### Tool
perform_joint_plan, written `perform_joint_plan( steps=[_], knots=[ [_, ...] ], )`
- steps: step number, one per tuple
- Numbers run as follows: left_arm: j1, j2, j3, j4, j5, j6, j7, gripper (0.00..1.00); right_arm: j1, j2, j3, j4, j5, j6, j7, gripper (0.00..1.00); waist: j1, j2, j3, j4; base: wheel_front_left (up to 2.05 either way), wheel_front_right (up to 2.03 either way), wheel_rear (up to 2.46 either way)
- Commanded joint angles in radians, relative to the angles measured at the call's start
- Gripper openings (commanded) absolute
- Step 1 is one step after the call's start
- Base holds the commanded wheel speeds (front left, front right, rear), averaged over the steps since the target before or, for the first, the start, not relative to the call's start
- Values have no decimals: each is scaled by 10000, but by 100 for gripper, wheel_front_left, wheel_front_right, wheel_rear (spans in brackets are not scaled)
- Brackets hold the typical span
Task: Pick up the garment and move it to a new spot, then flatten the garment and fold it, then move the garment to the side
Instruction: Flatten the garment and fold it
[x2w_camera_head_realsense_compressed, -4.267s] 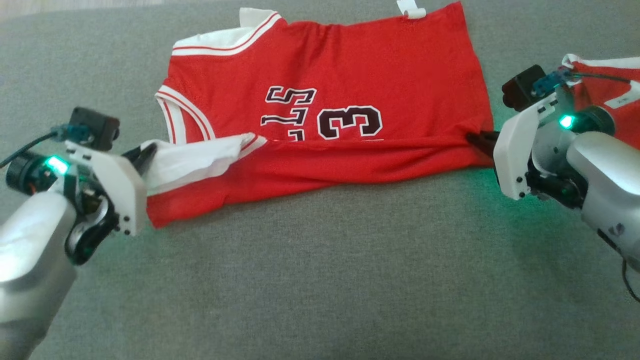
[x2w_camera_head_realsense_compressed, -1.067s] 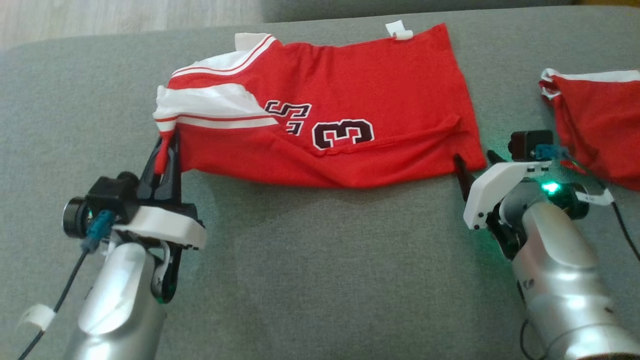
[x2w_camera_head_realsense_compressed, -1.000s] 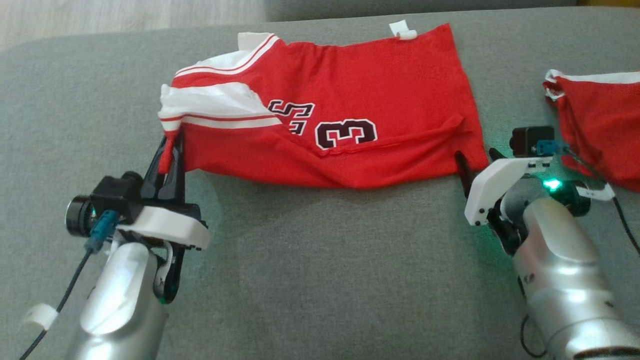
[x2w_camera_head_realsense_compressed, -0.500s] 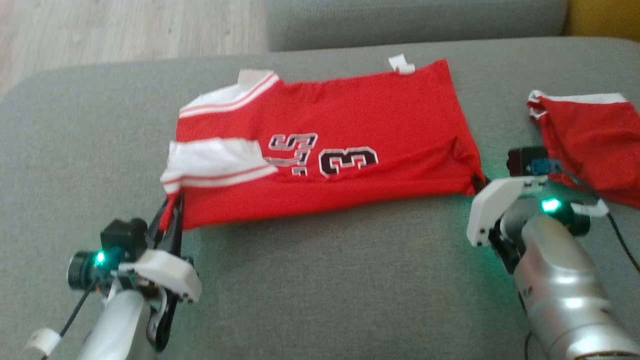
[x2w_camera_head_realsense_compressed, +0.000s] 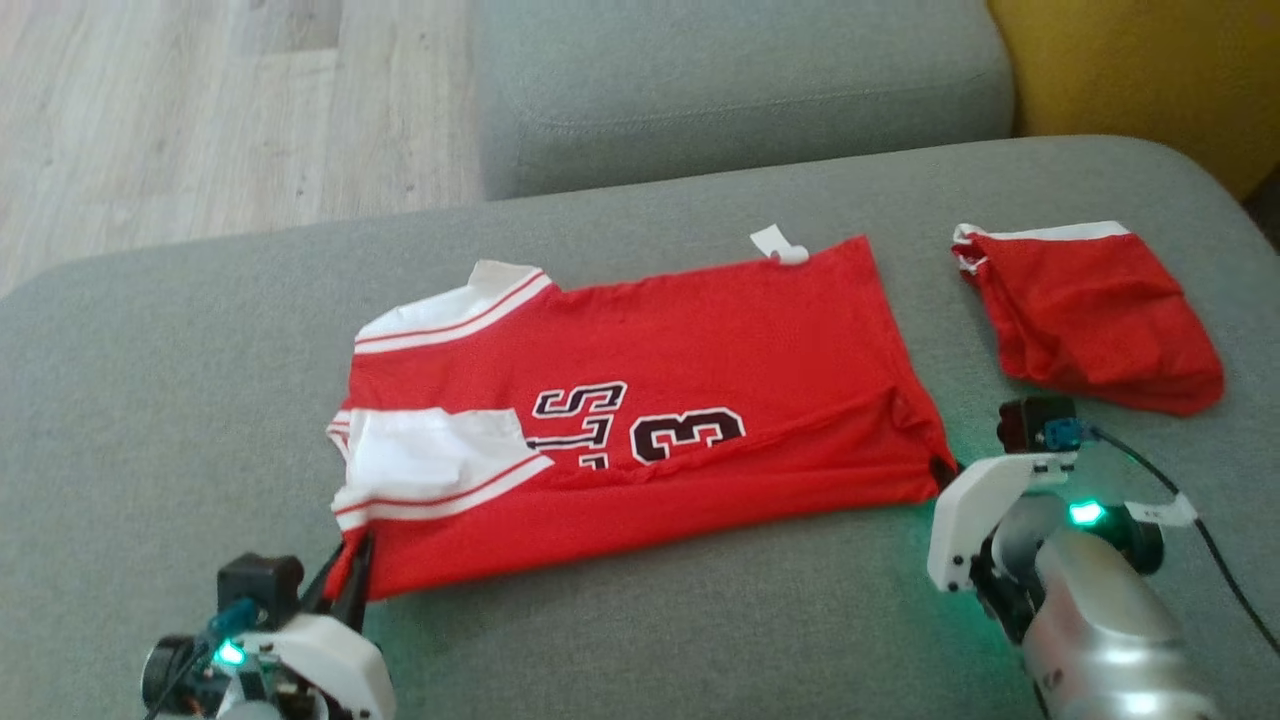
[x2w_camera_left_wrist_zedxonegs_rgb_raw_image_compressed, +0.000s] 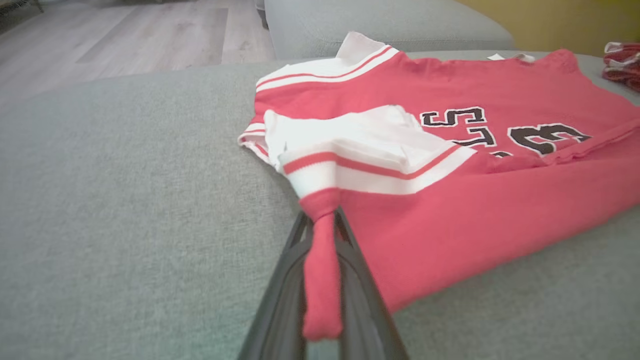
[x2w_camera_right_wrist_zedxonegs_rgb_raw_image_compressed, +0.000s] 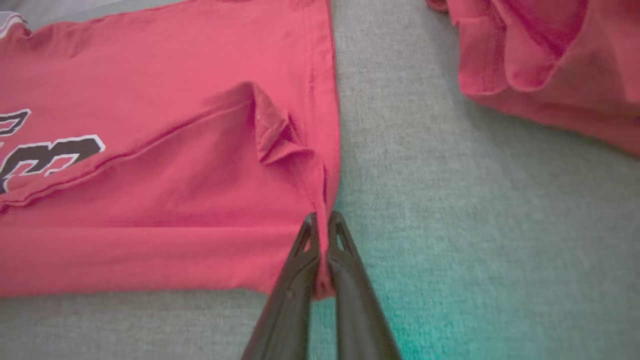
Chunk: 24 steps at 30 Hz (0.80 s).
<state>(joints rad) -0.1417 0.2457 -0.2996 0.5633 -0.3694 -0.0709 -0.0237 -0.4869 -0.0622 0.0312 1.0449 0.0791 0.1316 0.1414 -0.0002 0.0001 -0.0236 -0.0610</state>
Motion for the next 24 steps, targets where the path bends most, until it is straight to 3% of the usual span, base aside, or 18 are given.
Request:
perform_joint_plan(
  steps=[1, 11, 12, 13, 14, 15, 16, 17, 24],
  knots=[
    [-329, 354, 330, -327, -52, 18, -20, 0, -190, -26, 234, -360, 75, -9, -20, 0, 2, -1, -65, -64, 0, 0, 0],
    [425, 408, 213, -1215, -432, 133, 1085, 0, 1139, -81, 323, -2197, 809, -9, 640, 0, 2, -1, -103, -141, 0, 0, 0],
    [469, 414, 193, -1271, -462, 149, 1220, 0, 1245, -81, 287, -2375, 819, -9, 648, 14, 2, -1, -87, -136, 0, 0, 0],
    [503, 421, 175, -1335, -480, 170, 1326, 0, 1341, -78, 244, -2578, 814, -9, 586, 75, 2, -1, -67, -131, 0, 0, 0],
    [522, 428, 178, -1409, -496, 205, 1386, 0, 1432, -70, 131, -2755, 830, -9, 530, 100, 2, -1, -47, -123, 0, 0, 0],
    [532, 433, 196, -1482, -508, 259, 1412, 26, 1510, -59, 68, -2924, 816, -9, 488, 100, 2, -1, -27, -112, 0, 0, 0],
    [538, 442, 205, -1549, -509, 306, 1432, 81, 1581, -45, 47, -3107, 805, -9, 415, 100, 2, -1, -5, -102, 0, 0, 0],
    [540, 454, 238, -1613, -507, 372, 1407, 100, 1640, -27, 18, -3302, 837, -9, 299, 100, 2, -1, 18, -93, 0, 0, 0],
    [265, 466, 741, -2261, -430, 821, 31, 100, 1873, 72, -138, -4693, 1210, -9, -1281, 100, 2, -1, 206, -32, 0, 0, 0]
  ],
)
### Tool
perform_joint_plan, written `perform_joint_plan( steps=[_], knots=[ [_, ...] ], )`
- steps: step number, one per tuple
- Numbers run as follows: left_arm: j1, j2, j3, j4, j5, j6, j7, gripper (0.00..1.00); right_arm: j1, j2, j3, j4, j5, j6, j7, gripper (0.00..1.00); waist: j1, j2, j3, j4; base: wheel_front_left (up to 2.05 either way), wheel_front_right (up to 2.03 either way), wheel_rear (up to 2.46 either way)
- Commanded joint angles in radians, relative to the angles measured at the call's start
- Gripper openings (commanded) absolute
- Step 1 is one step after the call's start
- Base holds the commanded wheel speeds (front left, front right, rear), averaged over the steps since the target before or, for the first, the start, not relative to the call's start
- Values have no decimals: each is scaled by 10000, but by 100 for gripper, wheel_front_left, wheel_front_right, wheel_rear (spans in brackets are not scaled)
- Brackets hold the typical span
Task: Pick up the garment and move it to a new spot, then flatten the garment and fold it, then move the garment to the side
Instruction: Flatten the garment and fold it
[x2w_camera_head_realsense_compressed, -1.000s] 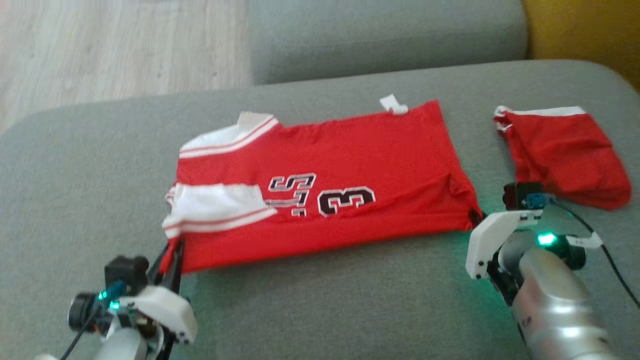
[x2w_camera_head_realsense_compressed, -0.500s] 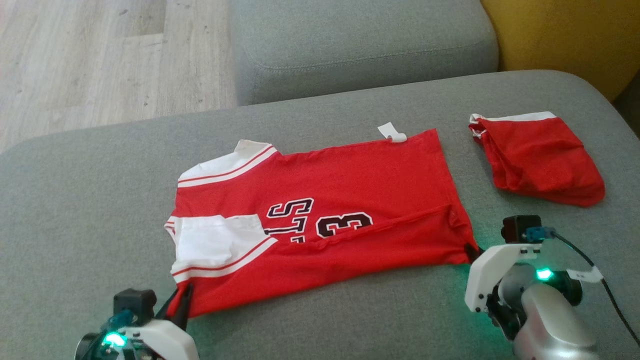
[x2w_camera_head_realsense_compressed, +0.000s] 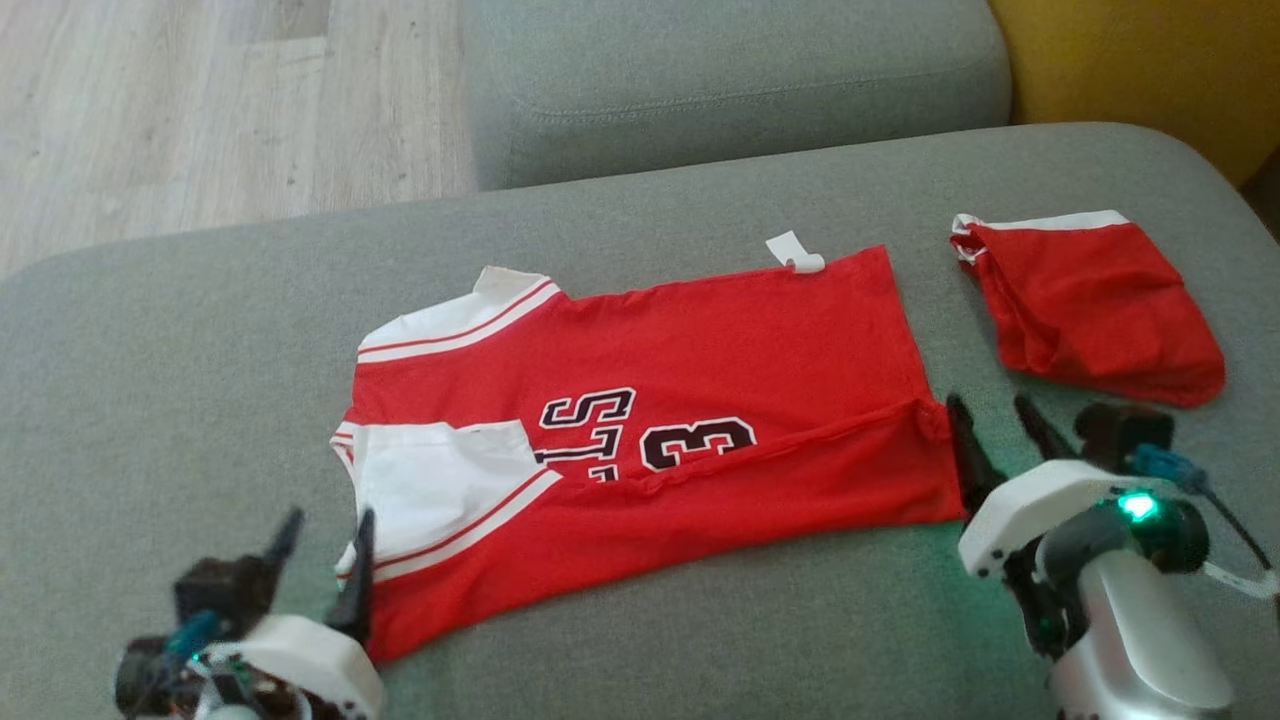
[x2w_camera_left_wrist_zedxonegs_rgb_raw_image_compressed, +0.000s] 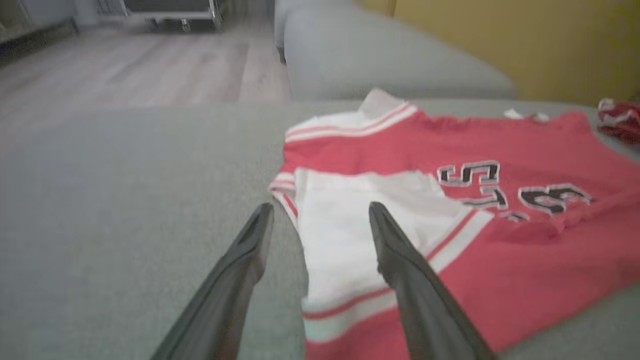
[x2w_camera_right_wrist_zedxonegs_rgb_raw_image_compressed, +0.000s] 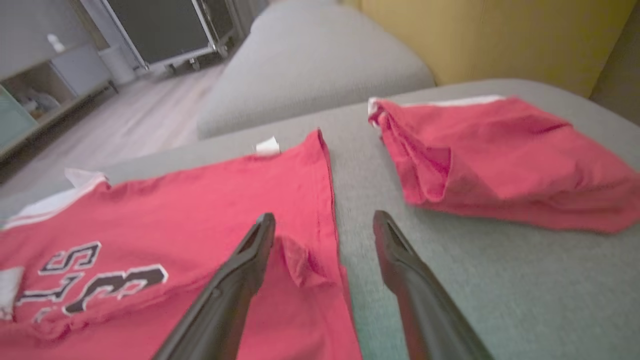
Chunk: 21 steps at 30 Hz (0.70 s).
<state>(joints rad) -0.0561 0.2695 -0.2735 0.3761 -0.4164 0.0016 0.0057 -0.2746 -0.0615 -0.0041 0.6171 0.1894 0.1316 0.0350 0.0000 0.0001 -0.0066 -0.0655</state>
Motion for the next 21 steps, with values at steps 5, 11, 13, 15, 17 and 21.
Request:
perform_joint_plan(
  steps=[5, 11, 13, 15, 17, 21],
  knots=[
    [-901, 3, 932, -922, -82, 167, -1894, 100, -113, 99, 368, -1128, 612, -9, -1441, 100, 0, -1, 396, 23, 0, 0, 0],
    [-2054, 401, 642, -809, 283, -248, -1783, 100, -429, 109, 495, -1544, 978, -9, -2122, 100, 0, -1, 1282, -89, 0, 0, 0],
    [-2819, 708, 394, -640, 474, -518, -1198, 100, -663, 109, 562, -1644, 1018, -9, -2180, 100, 0, -1, 1656, -171, 0, 0, 0],
    [-3707, 1078, -2, -436, 650, -879, -410, 100, -916, 110, 603, -1750, 1044, -9, -2228, 100, 0, -1, 2049, -273, 0, 0, 0],
    [-4605, 1443, -506, -113, 592, -1170, 636, 100, -1165, 110, 639, -1819, 1100, -9, -2270, 100, 0, -1, 2415, -398, 0, 0, 0],
    [-6340, 2490, -2304, 223, -4, -1313, 2516, 100, -1634, 111, 789, -1865, 1090, -9, -2350, 100, 0, -1, 3027, -694, 0, 0, 0]
  ],
)
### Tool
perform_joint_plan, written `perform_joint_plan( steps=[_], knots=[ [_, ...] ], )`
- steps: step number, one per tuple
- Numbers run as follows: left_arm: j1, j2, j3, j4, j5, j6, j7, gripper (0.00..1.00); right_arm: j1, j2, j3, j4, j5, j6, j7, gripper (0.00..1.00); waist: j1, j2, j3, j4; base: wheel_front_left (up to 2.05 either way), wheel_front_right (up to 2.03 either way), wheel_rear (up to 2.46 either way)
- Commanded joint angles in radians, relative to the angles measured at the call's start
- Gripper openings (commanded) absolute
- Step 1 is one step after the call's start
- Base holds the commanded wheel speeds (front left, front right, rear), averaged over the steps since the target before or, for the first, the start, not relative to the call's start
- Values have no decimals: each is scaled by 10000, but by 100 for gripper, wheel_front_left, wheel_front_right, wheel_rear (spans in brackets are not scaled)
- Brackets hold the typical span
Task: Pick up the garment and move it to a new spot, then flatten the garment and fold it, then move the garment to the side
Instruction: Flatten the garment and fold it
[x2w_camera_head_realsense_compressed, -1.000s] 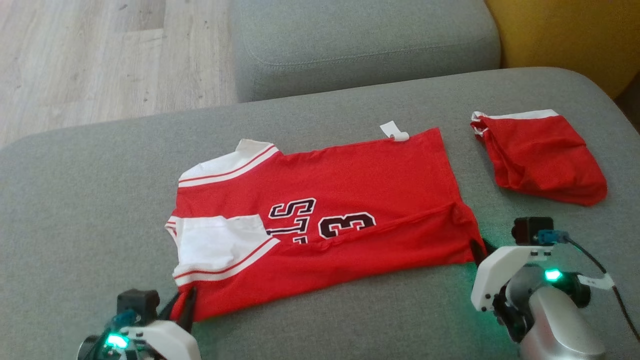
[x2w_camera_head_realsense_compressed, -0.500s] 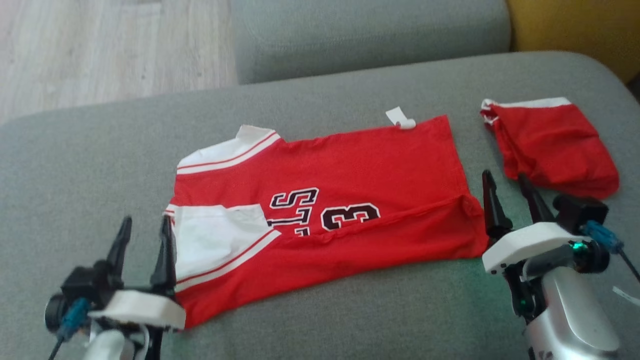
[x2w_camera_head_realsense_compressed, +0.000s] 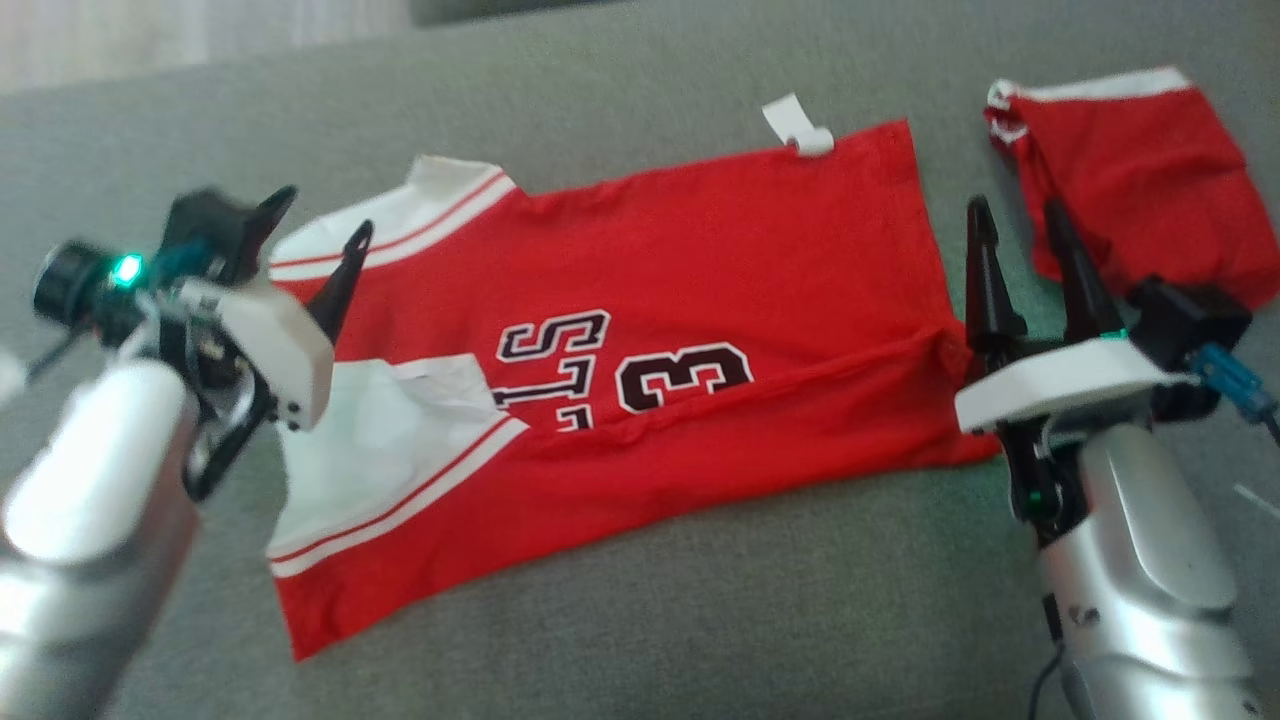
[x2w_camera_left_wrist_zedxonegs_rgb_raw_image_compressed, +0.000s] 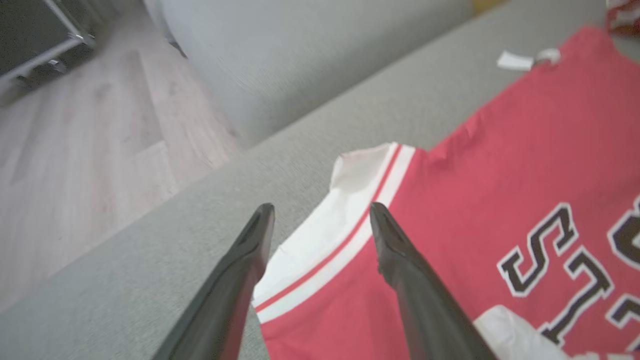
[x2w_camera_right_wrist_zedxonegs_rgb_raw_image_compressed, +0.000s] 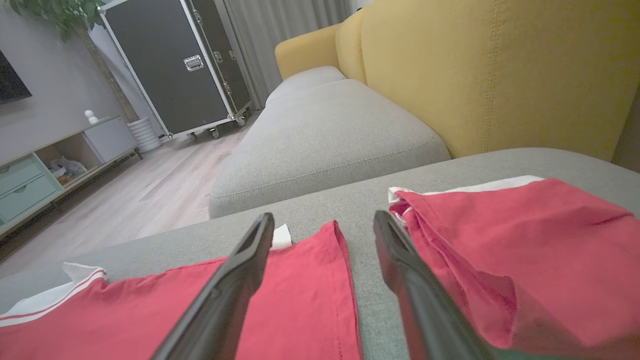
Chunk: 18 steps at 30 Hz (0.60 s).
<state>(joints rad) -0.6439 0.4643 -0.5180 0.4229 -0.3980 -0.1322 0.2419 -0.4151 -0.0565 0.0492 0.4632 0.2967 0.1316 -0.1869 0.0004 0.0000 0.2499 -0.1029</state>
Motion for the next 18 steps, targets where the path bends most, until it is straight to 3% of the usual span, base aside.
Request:
perform_joint_plan(
  steps=[1, 5, 9, 18],
  knots=[
    [-463, 542, 140, -245, -188, 25, 154, 100, -229, 61, 256, -326, 16, -9, -131, 100, -4, 0, 462, -321, 0, 0, 0],
    [-1847, 1721, -1956, -397, -1697, 19, 1305, 100, -635, 61, 296, -278, 80, -9, -250, 100, -4, 0, 885, -605, 0, 0, 0],
    [-3032, 2540, -3319, -365, -2704, 18, 1723, 100, -955, 62, 359, -218, 196, -9, -372, 100, -4, 0, 1212, -816, 0, 0, 0],
    [-4480, 2997, -4945, 863, -3760, 17, 2027, 100, -1318, 62, 650, -60, 396, -9, -566, 100, -4, 0, 1673, -1127, 0, 0, 0]
  ],
)
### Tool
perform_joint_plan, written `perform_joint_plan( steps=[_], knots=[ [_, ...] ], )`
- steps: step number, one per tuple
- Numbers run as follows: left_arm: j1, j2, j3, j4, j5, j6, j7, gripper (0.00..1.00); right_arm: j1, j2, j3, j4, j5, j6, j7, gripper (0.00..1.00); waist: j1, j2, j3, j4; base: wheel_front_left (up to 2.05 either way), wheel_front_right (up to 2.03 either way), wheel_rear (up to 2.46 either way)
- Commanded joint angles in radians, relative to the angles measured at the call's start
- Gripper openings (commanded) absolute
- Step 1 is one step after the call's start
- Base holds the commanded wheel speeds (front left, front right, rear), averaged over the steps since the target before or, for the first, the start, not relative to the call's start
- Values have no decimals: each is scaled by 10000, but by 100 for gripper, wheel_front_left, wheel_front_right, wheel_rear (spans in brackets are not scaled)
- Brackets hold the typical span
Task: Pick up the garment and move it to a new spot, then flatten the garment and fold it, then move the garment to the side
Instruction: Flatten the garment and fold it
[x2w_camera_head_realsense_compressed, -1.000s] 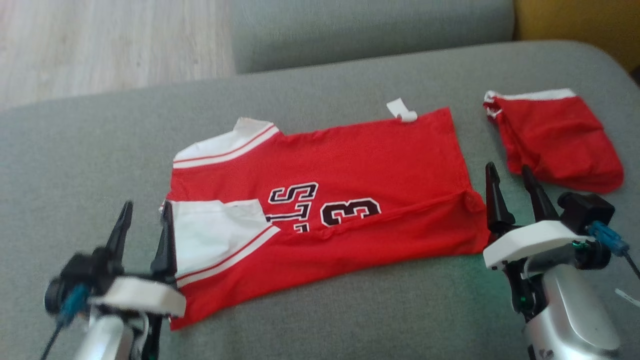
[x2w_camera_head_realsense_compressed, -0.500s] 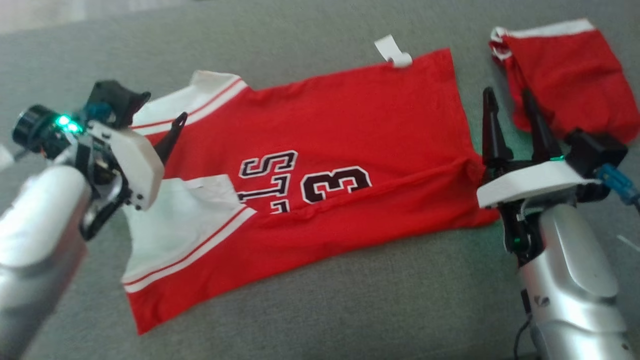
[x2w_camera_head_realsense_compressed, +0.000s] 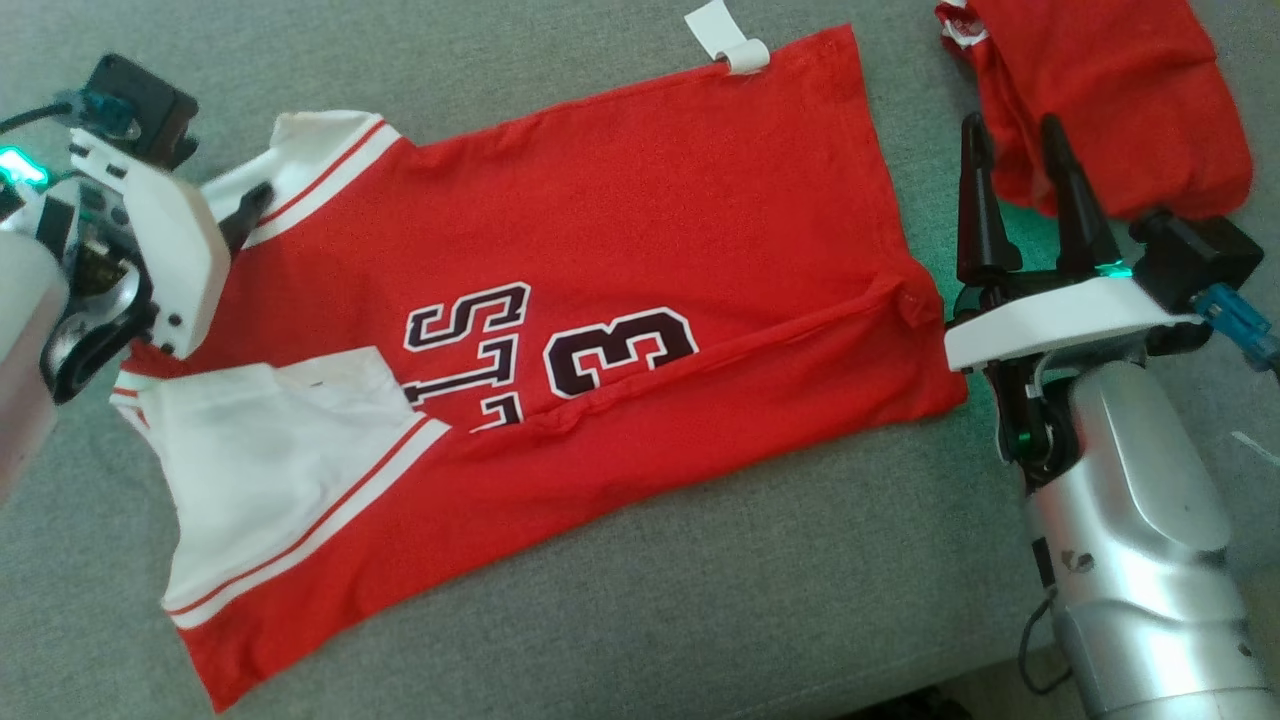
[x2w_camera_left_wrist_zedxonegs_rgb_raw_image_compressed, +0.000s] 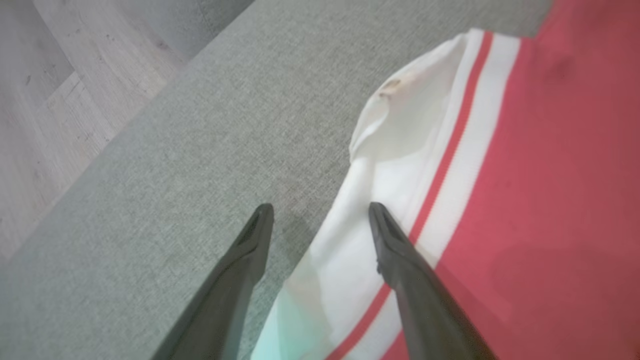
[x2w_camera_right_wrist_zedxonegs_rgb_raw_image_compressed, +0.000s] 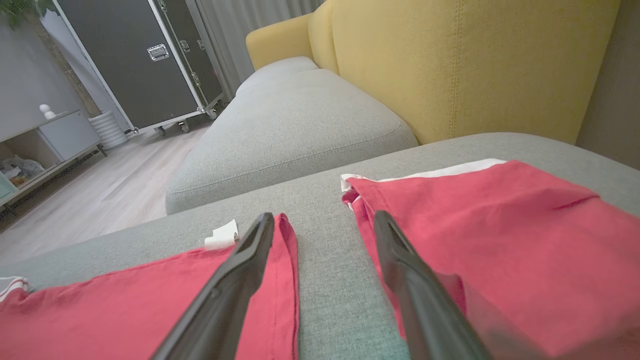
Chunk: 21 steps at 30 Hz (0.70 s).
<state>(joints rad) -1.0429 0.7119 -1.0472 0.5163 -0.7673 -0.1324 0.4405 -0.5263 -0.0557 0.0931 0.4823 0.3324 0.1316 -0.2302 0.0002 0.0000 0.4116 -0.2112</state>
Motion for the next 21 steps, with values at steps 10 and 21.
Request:
perform_joint_plan(
  steps=[10, 21],
  knots=[
    [-941, 588, -795, 484, -1327, 18, 591, 100, -286, 54, 171, -68, -19, -9, -227, 100, -2, 0, 163, -16, 0, 0, 0],
    [-1129, 717, -1537, 156, -2658, 18, 786, 0, -500, 54, 202, 281, -265, -9, -185, 100, -2, 0, -25, 192, 0, 0, 0]
  ],
)
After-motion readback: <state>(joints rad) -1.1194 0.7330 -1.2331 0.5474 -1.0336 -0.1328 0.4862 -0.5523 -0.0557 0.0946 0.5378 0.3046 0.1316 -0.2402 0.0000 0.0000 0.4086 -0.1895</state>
